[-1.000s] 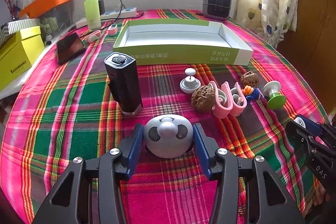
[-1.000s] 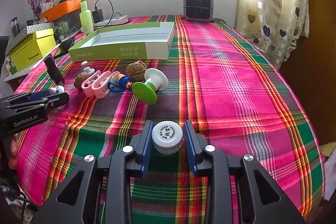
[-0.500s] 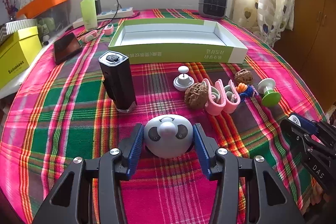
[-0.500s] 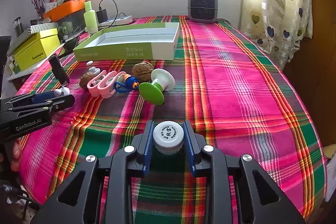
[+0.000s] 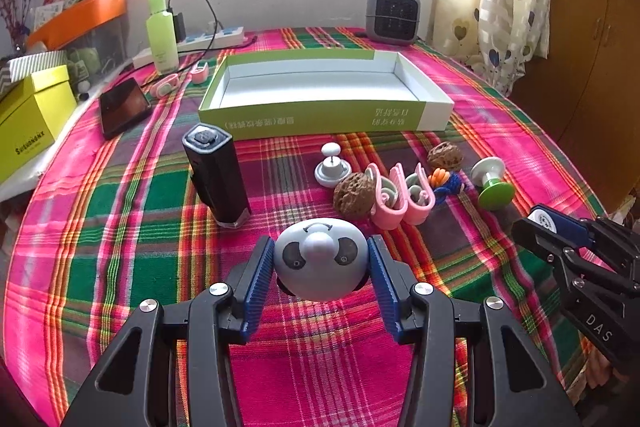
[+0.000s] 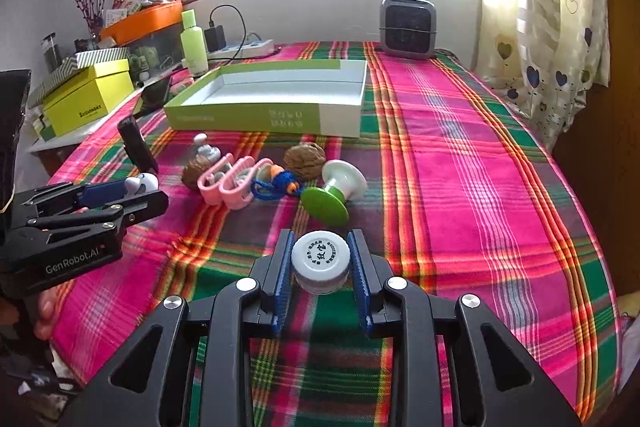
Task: Organize objects
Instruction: 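Carry the panda-face device with the left gripper while the right gripper carries the cap into the tray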
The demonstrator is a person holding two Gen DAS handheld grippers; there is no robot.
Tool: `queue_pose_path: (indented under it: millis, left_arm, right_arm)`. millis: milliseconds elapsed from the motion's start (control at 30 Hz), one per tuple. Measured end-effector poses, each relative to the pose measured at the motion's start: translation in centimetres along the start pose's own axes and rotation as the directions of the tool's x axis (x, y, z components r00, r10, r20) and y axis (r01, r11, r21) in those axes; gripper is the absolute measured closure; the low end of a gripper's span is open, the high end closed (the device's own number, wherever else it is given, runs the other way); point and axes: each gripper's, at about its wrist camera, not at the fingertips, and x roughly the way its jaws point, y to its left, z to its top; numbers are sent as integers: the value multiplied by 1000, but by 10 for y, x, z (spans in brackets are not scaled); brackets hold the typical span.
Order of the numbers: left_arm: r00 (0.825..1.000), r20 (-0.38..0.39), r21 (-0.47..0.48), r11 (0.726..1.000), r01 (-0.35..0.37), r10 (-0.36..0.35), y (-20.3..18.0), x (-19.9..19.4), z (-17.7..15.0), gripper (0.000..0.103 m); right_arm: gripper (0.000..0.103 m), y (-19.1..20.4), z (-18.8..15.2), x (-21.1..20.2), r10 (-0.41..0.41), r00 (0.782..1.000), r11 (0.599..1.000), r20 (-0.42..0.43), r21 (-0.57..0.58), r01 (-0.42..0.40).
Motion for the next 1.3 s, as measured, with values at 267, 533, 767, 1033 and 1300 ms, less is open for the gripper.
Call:
queue_pose_path:
  millis: [267, 533, 767, 1033, 1300]
  left_arm:
    - [998, 55, 13, 1000, 14, -15, -2, -17, 22, 57]
    - [997, 75, 8, 1000, 26, -26, 6, -18, 52, 57]
    - [998, 69, -3, 1000, 8, -7, 23, -5, 74, 57]
    - [998, 61, -18, 1000, -14, 16, 48, 10, 104, 57]
    - [999, 37, -20, 999, -38, 39, 74, 40, 135, 57]
  right_arm:
    - [74, 3, 27, -4, 22, 999, 1000, 32, -22, -21]
    - [74, 11, 57, 4, 57, 998, 997, 40, -47, -55]
    - [74, 18, 85, 19, 85, 996, 995, 39, -61, -82]
    - [74, 21, 116, 46, 85, 996, 994, 21, -74, -83]
    - [74, 19, 136, 86, 85, 996, 994, -35, -64, -87]
